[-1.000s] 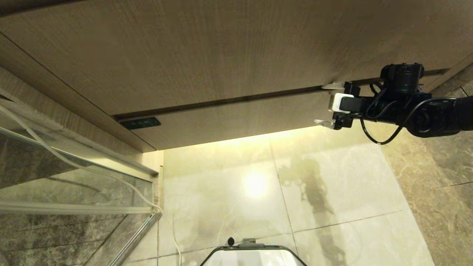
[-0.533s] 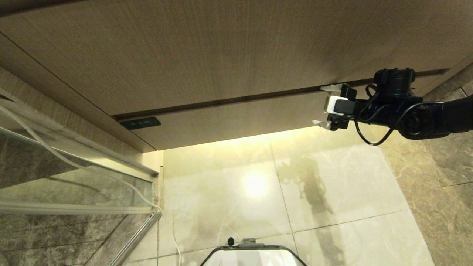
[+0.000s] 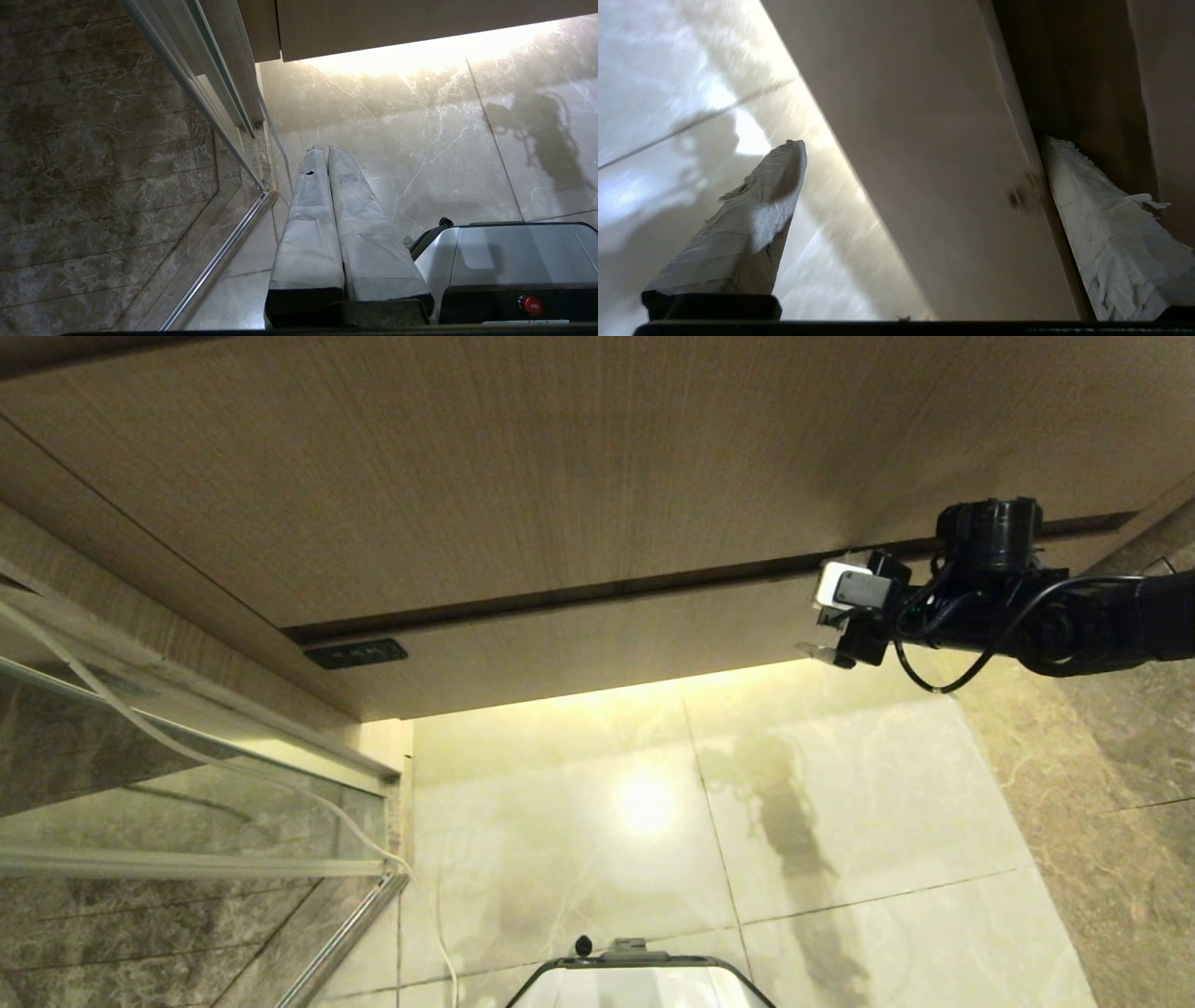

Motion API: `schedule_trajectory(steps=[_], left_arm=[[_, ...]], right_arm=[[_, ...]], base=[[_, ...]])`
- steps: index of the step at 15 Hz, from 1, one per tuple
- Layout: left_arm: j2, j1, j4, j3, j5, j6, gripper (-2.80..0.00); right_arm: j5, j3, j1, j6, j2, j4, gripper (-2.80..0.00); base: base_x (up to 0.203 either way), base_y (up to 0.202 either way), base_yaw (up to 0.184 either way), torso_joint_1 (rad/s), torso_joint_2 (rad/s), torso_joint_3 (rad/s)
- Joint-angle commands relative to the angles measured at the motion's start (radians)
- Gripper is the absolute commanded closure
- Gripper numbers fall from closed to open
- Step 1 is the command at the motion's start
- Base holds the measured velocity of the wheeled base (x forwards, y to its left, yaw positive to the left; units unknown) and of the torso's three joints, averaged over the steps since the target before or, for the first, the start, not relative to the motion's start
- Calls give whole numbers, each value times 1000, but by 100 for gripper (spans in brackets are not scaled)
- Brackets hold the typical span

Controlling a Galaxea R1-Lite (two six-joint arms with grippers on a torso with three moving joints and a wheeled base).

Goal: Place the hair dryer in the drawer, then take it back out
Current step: Pull open the drawer

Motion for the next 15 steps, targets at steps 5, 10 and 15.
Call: schedule_trajectory(steps=[5,10,15], left_arm=[[0,0,0,1,1,0,0],[0,0,0,1,0,0,0],[0,0,0,2,-1,0,0]], right_arm=[[-28,-5,5,48,-29,64,-280],[-41,34,7,48,-104,148,-280],[-160,157,2,68,-402,539,-280]], base=[[0,0,0,0,0,0],[0,0,0,0,0,0],[0,0,0,0,0,0]])
